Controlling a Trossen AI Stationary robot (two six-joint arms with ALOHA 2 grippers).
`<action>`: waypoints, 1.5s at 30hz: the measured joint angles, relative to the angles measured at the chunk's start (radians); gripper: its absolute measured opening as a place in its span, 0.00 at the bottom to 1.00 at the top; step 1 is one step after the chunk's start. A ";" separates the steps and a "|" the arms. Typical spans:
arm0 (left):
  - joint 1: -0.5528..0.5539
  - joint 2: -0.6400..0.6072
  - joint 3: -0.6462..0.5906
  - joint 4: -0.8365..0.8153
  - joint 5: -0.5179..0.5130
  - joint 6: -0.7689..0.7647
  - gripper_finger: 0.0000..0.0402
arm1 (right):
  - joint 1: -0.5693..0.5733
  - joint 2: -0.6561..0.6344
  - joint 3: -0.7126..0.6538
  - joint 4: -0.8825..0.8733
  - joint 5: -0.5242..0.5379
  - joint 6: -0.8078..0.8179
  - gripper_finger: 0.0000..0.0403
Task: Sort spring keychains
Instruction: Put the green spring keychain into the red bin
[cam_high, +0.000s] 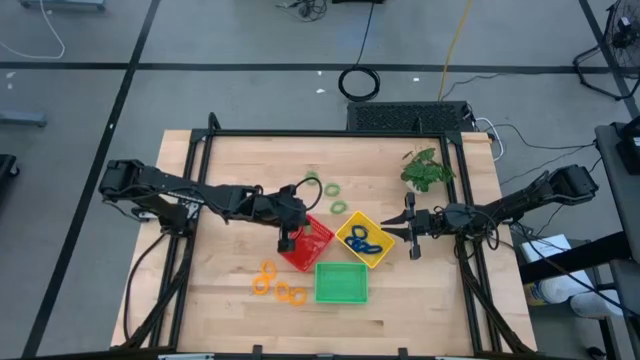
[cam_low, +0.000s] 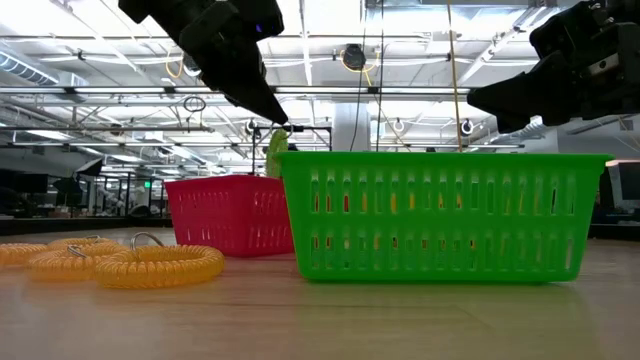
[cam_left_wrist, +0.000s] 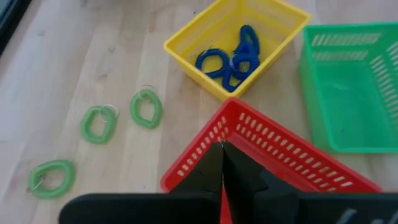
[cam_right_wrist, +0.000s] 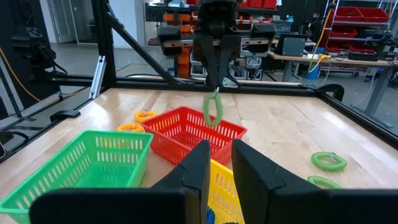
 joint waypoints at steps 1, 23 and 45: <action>0.000 0.000 0.000 0.003 0.005 -0.001 0.02 | 0.000 0.000 0.000 0.000 0.000 0.000 0.14; 0.000 -0.001 0.000 0.003 0.011 -0.009 0.03 | 0.000 0.000 0.000 0.000 0.000 0.000 0.14; 0.000 -0.001 0.000 0.003 0.011 -0.025 0.17 | 0.000 0.000 0.000 0.000 0.000 0.000 0.14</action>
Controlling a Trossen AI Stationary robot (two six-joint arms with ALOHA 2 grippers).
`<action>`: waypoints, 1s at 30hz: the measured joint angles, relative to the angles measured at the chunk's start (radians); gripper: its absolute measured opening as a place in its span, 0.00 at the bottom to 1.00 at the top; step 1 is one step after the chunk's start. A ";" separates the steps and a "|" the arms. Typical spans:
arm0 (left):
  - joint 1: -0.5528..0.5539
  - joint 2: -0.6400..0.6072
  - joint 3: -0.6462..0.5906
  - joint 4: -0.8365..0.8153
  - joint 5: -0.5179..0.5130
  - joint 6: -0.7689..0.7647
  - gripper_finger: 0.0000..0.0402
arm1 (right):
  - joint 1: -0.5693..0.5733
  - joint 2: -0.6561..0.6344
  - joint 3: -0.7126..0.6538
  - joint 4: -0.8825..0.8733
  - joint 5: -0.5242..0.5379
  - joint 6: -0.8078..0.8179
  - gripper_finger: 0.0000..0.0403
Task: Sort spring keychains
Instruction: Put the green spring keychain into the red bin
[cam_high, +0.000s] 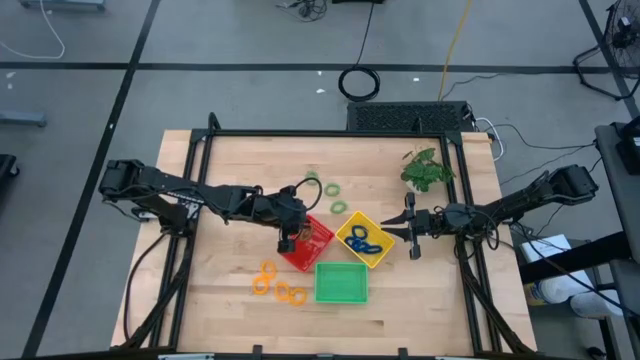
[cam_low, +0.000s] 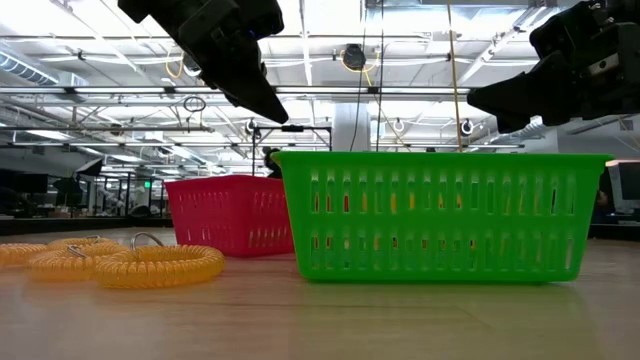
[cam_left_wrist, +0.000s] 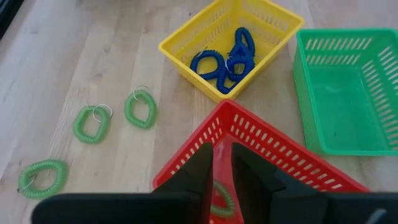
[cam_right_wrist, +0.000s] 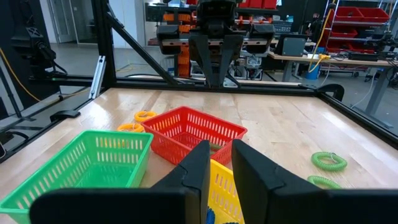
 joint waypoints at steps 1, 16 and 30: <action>0.000 0.000 0.000 0.000 0.000 -0.003 0.17 | 0.000 0.000 0.000 0.000 0.000 0.000 0.14; -0.001 0.000 0.001 0.033 0.000 -0.085 0.17 | 0.000 0.000 0.000 0.000 0.000 0.000 0.14; 0.073 0.000 0.001 0.046 -0.039 -0.171 0.45 | 0.000 0.000 0.000 0.000 0.000 0.000 0.14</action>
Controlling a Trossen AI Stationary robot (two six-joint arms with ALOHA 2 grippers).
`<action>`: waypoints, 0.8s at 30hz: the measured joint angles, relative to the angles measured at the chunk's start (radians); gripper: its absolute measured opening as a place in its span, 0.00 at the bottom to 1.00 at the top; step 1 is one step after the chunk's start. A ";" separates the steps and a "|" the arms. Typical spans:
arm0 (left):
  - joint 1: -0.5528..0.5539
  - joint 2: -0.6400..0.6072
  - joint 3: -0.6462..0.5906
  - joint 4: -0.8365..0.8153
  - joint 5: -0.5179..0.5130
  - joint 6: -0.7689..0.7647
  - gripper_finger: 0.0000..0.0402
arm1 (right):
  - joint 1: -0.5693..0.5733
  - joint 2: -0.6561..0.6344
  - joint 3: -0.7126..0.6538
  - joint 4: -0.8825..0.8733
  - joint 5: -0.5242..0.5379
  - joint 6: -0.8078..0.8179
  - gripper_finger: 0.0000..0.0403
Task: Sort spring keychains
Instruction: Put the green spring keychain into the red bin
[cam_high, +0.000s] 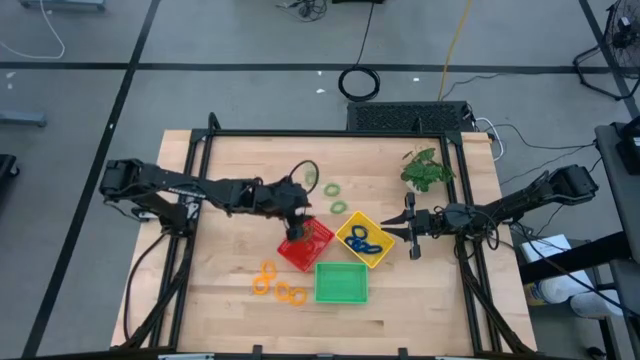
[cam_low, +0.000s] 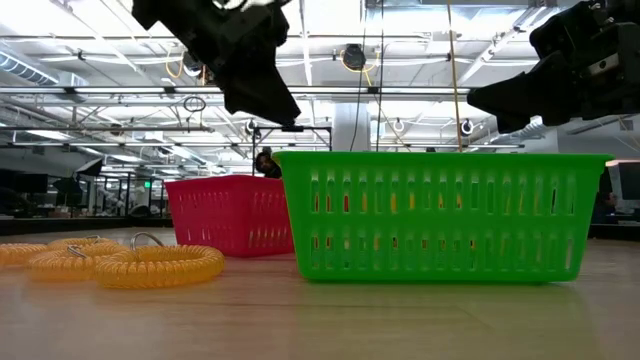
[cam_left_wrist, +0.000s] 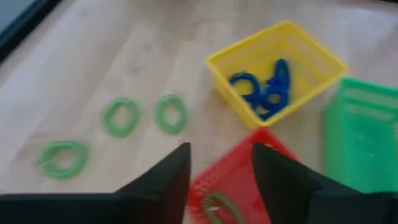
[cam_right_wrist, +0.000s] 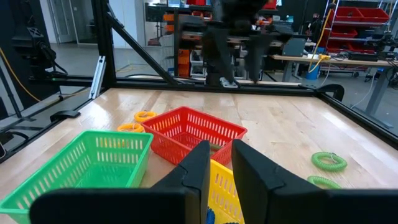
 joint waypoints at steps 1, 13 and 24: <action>0.017 0.000 0.003 -0.010 -0.001 0.011 0.49 | 0.000 0.000 0.000 0.000 0.000 0.000 0.14; 0.322 0.151 0.245 -0.298 0.137 0.153 0.63 | 0.000 0.000 0.000 0.006 0.000 0.000 0.14; 0.379 0.530 0.452 -0.448 0.213 0.271 0.64 | 0.000 0.000 0.000 -0.001 0.000 0.000 0.14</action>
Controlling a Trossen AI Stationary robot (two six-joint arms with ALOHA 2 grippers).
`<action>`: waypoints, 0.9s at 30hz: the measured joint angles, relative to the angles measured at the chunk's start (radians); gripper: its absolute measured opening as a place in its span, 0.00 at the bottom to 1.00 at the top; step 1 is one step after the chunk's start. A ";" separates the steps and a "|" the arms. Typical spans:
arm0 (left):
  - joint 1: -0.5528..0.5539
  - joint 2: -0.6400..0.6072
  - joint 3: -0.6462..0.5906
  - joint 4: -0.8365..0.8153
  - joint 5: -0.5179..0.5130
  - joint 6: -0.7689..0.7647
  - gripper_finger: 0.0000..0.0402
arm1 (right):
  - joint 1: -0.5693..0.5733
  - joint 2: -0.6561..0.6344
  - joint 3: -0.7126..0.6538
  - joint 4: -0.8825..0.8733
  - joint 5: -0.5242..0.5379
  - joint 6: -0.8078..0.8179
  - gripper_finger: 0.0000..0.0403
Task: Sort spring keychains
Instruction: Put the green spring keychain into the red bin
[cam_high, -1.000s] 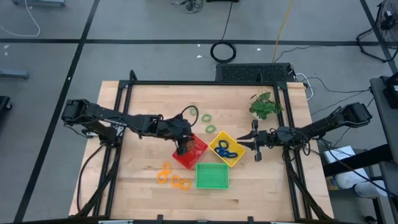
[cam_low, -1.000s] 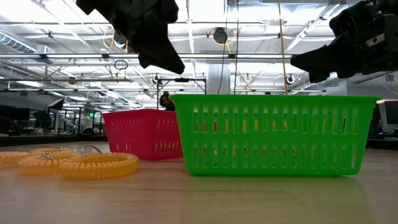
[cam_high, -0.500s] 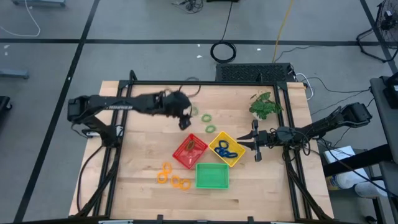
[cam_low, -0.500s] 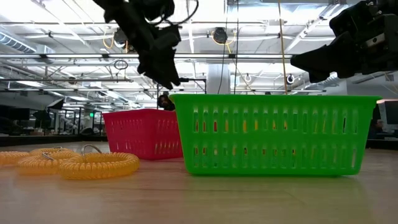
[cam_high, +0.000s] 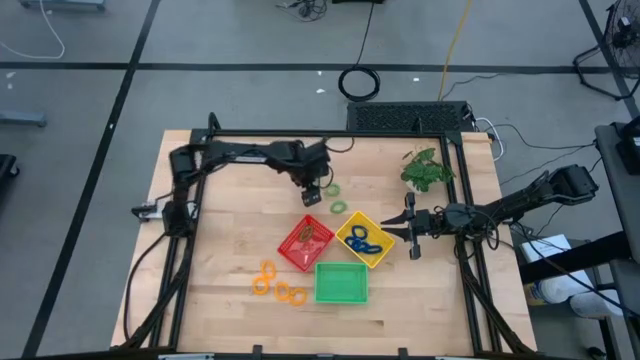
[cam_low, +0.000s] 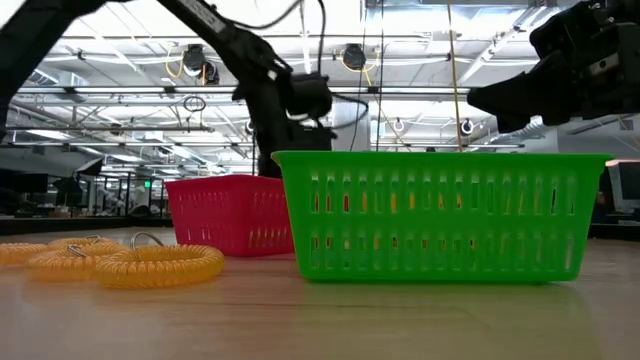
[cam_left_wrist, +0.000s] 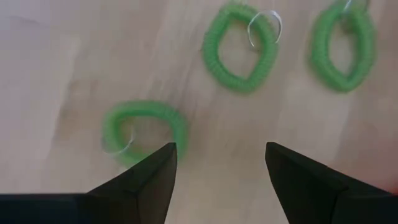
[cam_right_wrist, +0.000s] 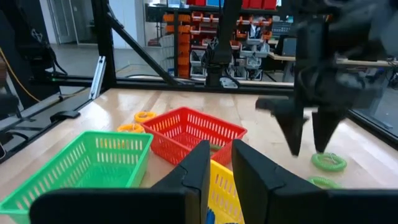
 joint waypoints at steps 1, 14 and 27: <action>-0.001 0.019 0.008 0.000 0.000 0.009 0.64 | 0.000 0.000 0.000 0.001 0.000 0.000 0.14; 0.001 0.079 0.024 -0.002 -0.097 0.030 0.64 | 0.000 0.000 0.000 0.000 0.000 0.000 0.14; 0.008 0.084 0.024 -0.017 -0.062 0.087 0.46 | 0.000 0.000 0.000 0.000 0.000 0.000 0.14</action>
